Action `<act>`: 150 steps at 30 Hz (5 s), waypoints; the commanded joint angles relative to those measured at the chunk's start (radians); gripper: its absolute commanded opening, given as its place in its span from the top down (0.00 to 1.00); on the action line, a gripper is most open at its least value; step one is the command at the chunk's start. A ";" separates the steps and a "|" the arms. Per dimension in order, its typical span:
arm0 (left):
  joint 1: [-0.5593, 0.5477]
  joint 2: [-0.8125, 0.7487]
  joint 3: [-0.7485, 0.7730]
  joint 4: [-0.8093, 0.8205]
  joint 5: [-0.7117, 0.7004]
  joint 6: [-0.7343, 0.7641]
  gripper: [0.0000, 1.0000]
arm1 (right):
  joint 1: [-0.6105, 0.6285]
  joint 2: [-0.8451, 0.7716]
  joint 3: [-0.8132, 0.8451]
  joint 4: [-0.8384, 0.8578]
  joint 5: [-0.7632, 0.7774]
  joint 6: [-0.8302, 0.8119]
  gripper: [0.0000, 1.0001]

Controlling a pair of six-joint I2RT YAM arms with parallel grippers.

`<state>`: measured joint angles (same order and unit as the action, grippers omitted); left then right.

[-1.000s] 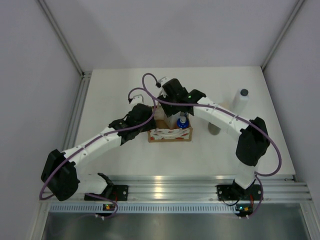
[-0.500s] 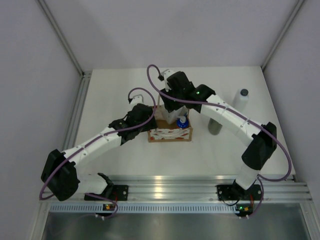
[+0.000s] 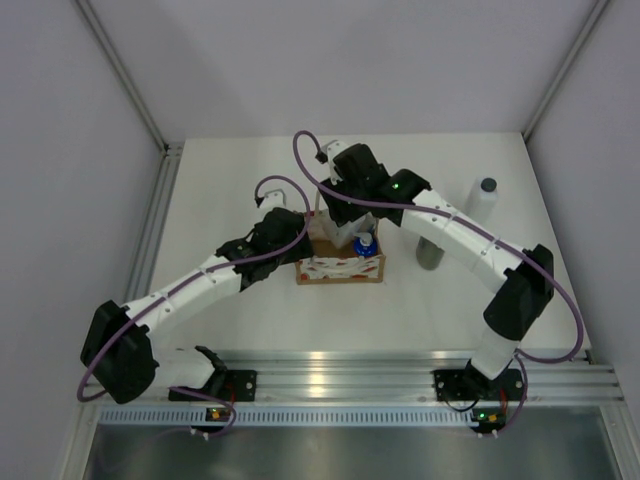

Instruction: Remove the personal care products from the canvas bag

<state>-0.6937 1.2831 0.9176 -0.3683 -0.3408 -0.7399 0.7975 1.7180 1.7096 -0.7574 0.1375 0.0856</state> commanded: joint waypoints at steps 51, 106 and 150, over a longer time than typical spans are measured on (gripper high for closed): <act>0.002 -0.074 -0.029 0.009 -0.046 0.008 0.33 | 0.009 0.229 -0.159 0.236 0.040 0.057 0.53; 0.002 -0.076 -0.036 0.009 -0.066 -0.004 0.34 | 0.025 -0.187 -0.274 0.509 0.070 0.017 1.00; 0.002 -0.110 -0.046 0.009 -0.040 -0.009 0.34 | -0.471 -0.080 -0.209 0.559 -0.062 -0.076 1.00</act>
<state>-0.6937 1.2045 0.8753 -0.3702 -0.3813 -0.7464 0.3492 1.6466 1.4933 -0.4381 0.1257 0.0326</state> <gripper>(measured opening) 0.664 0.475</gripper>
